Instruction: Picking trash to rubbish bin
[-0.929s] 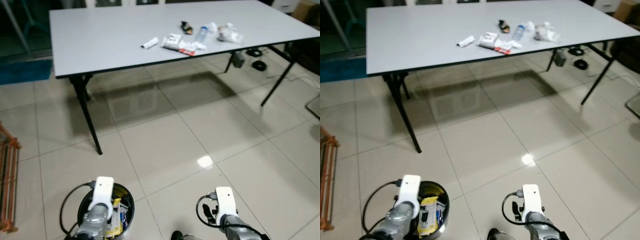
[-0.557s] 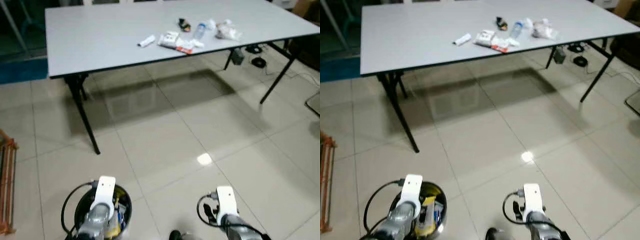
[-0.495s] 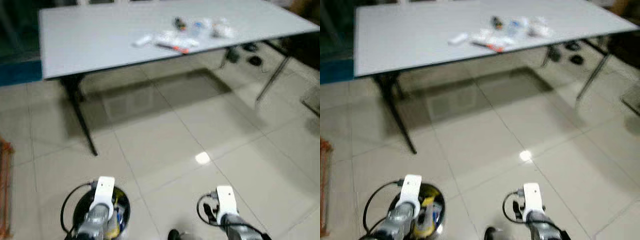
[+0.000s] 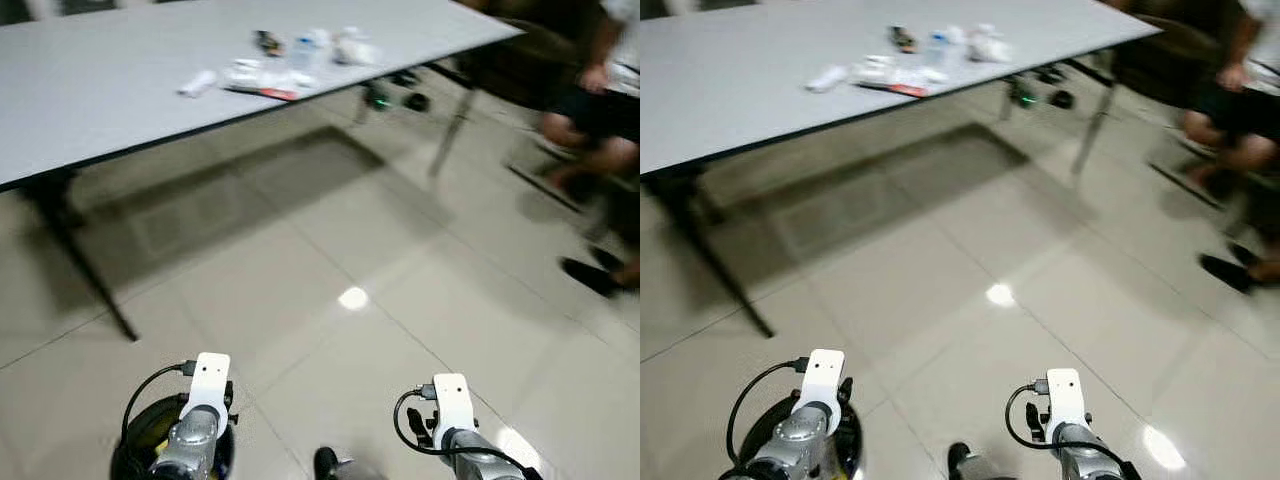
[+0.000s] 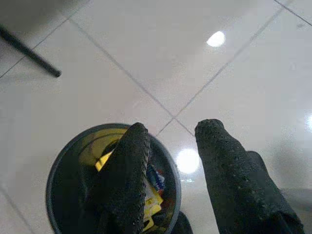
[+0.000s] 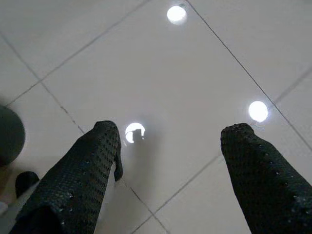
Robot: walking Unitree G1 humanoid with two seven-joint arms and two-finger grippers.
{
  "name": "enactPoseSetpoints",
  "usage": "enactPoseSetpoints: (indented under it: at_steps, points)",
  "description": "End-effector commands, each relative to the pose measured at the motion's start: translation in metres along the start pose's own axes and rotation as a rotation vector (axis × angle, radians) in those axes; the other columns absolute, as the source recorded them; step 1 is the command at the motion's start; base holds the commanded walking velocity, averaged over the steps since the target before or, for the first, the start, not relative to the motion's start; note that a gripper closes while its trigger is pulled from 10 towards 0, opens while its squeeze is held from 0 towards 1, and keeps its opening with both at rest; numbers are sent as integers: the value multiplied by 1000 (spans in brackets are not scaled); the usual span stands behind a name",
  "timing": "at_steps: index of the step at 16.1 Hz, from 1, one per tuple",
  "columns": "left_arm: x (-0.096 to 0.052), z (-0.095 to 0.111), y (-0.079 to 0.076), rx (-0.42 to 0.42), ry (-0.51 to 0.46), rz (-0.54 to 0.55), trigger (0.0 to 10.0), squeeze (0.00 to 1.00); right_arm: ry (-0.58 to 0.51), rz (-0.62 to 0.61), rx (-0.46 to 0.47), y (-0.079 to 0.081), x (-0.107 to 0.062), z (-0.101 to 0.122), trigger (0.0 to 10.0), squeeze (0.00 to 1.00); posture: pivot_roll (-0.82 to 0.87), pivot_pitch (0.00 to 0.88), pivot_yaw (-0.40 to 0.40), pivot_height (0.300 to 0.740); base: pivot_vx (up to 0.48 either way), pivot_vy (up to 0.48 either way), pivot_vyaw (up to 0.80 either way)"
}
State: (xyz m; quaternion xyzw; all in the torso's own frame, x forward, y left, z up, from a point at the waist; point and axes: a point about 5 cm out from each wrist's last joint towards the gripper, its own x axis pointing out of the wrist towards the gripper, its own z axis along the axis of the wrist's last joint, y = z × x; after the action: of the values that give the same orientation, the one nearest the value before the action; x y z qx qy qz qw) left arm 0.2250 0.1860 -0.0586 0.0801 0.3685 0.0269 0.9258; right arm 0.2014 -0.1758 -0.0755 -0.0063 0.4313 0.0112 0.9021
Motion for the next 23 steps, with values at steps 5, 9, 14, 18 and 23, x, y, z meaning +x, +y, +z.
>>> enactPoseSetpoints:
  at_steps: [5, 9, 14, 18, 23]
  points:
    - [1, 2, -2, -1, -5, -9, 10000, 0, 22, -9, -1, -3, -1, -3, 10000, 0, 40, 73, -68, 740, 0, 0, -800]
    - [0, 2, -2, 4, -5, -11, 10000, 0, 25, -7, -4, -2, -1, -4, 10000, 0, 40, 63, -67, 740, 0, 0, -800]
    - [0, 2, -2, 2, -8, -12, 10000, 0, 25, -5, -6, -2, -1, -4, 10000, 0, 42, 56, -66, 740, 0, 0, -800]
    - [0, 2, -2, 5, -7, -14, 10000, 0, 13, -11, 5, -1, -1, -4, 10000, 0, 42, 57, -62, 740, 0, 0, -523]
    - [1, 6, -3, -10, -28, -33, 10000, 0, 9, -11, 16, -1, -1, -4, 10000, 0, 41, 67, -58, 740, 0, 0, 0]
